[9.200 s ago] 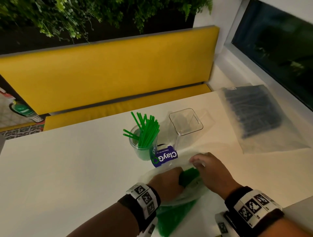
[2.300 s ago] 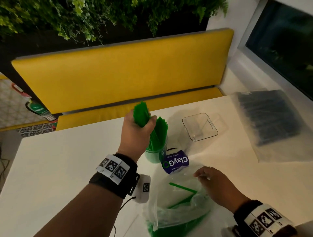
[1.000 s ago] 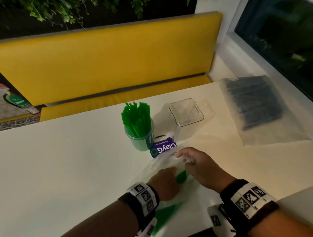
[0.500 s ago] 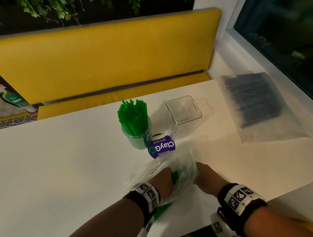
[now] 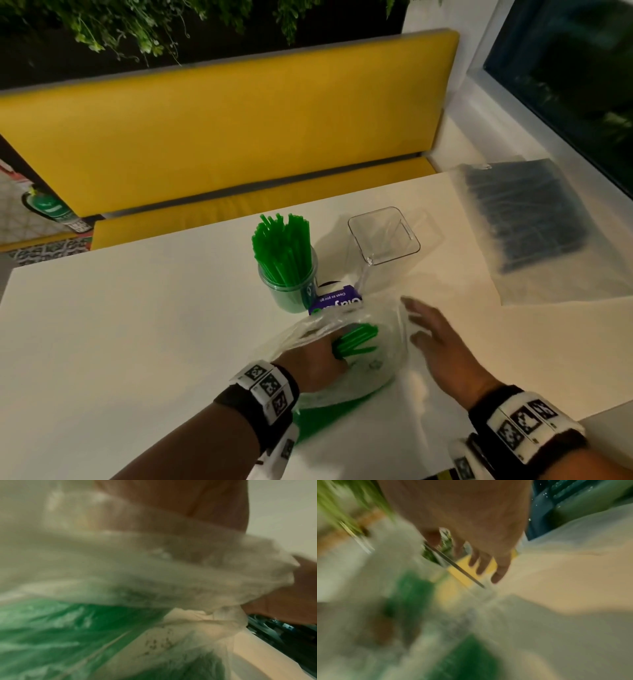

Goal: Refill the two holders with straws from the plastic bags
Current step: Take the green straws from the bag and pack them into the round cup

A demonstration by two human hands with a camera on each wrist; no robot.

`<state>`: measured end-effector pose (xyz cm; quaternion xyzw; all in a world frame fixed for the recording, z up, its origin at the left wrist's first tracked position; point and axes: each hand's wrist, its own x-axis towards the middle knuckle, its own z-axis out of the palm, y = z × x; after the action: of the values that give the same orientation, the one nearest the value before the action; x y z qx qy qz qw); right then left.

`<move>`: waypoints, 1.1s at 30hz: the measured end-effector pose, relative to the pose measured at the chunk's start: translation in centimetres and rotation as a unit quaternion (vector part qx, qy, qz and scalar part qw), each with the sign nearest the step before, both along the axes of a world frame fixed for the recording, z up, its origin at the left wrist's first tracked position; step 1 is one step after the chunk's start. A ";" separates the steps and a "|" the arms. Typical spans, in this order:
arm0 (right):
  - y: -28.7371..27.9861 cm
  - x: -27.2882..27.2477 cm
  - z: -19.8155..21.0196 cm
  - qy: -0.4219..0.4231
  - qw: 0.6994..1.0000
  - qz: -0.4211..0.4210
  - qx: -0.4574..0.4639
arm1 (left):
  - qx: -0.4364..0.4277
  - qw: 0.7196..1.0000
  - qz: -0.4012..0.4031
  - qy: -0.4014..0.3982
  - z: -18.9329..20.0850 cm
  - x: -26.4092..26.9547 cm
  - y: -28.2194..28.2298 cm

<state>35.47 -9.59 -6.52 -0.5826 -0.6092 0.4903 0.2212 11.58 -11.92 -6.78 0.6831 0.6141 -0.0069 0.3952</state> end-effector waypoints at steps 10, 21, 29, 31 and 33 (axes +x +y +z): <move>2.4 -4.4 3.1 -0.006 0.997 -0.005 0.073 | -0.004 0.992 0.056 -0.113 2.2 1.3 -1.6; 1.9 -4.0 1.8 -0.133 0.989 0.007 0.061 | 0.028 0.934 0.155 -0.321 6.5 -0.3 -2.7; 1.4 -5.5 3.7 -0.153 0.982 0.054 0.097 | 0.168 0.813 0.274 -0.485 12.8 -2.6 1.1; 1.2 -6.0 3.9 -0.176 0.974 0.071 0.126 | 0.213 0.771 0.305 -0.517 14.2 -3.6 1.8; 1.1 -6.6 3.7 -0.188 0.969 0.068 0.149 | 0.265 0.739 0.319 -0.531 15.4 -4.9 2.7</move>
<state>28.87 -8.45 -2.78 -0.5821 -0.7440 0.2899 0.1536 6.68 -9.17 8.66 0.4174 0.4634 0.6467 0.4391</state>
